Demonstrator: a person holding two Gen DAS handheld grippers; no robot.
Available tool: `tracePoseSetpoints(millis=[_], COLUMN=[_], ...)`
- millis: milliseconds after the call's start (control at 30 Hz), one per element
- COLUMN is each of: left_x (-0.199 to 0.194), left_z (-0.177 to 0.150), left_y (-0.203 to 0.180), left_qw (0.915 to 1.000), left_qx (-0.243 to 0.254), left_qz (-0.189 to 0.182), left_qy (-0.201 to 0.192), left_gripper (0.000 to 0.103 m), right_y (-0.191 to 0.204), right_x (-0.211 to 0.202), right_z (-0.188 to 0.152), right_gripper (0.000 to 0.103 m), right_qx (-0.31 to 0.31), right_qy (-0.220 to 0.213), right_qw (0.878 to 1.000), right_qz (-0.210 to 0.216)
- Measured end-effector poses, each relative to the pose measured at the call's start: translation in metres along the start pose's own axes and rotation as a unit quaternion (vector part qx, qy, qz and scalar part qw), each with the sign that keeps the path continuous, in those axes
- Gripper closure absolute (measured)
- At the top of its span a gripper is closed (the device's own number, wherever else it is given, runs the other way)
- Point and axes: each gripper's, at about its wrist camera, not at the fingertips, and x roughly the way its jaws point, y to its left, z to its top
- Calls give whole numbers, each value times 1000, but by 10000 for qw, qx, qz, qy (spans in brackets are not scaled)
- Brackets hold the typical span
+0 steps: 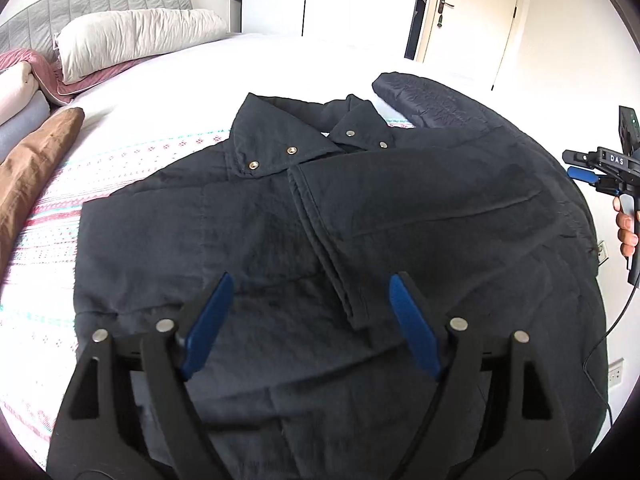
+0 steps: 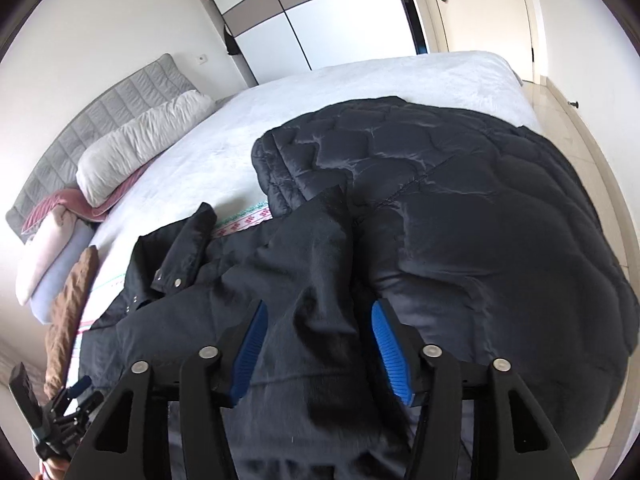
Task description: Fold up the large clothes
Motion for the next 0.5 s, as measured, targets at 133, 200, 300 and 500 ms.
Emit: tracePoseSetpoints(millis=[133, 200, 300, 500], left_x=[-48, -74, -111, -170], left_z=[-17, -29, -49, -101], left_y=[13, 20, 30, 47], left_qw=[9993, 9986, 9977, 9969], left_qx=[-272, -458, -626, -766], left_qz=[-146, -199, -181, -114], left_qy=[200, 198, 158, 131], left_gripper=[19, 18, 9, 4], right_y=[4, 8, 12, 12], right_x=[-51, -76, -108, -150], right_z=[-24, -39, -63, -119], right_gripper=[33, 32, 28, 24], right_qx=[-177, -269, -389, -552], right_qy=[97, 101, 106, 205], right_qw=[9996, 9992, 9981, 9961], right_qz=[185, 287, 456, 653])
